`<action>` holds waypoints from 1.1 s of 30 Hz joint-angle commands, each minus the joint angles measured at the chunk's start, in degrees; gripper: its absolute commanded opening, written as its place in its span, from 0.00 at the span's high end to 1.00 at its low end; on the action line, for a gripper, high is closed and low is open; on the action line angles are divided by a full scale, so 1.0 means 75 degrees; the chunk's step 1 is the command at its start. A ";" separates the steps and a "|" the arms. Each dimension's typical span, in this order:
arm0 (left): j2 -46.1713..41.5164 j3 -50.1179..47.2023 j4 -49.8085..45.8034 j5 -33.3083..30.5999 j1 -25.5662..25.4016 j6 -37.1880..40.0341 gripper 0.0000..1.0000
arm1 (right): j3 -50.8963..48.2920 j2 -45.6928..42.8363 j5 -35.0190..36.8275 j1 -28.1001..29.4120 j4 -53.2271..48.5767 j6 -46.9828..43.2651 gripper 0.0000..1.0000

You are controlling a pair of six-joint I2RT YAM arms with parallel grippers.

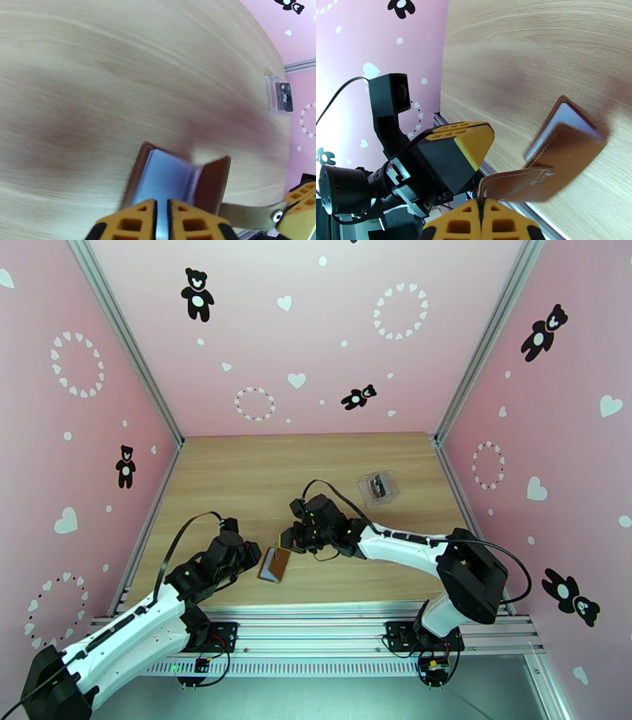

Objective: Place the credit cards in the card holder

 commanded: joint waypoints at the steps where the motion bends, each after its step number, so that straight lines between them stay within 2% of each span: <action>1: 0.0317 -0.0205 0.0490 0.0553 0.0050 0.0015 0.86 | -0.0431 -0.0113 0.0122 -0.0018 0.0127 -0.0030 1.00; 4: 0.0697 -0.0213 0.0818 0.0794 0.0010 0.0021 0.87 | -0.0711 -0.0298 0.0189 -0.0058 0.0169 -0.0087 1.00; 12: 0.0891 -0.0182 0.0885 0.0729 -0.0145 0.0034 0.88 | -0.1075 -0.0813 0.0309 -0.0334 -0.0103 -0.0344 1.00; 19: 0.0845 -0.0172 0.0854 0.0763 -0.0159 0.0097 0.88 | -0.1137 -0.1262 0.0460 -0.0931 -0.1138 -0.1107 1.00; 25: 0.0861 -0.0144 0.1050 0.0994 -0.0177 0.0136 0.88 | -0.1252 -0.1224 0.0449 -0.1547 -0.1804 -0.1934 1.00; 29: 0.1117 0.0032 0.1901 0.1637 -0.0205 0.0057 0.89 | -0.1277 -0.1062 0.0239 -0.1558 -0.1661 -0.2041 1.00; 33: 0.1833 0.0670 0.2008 0.1473 -0.0572 0.0239 0.89 | -0.1248 -0.1001 0.0297 -0.1558 -0.1741 -0.2134 1.00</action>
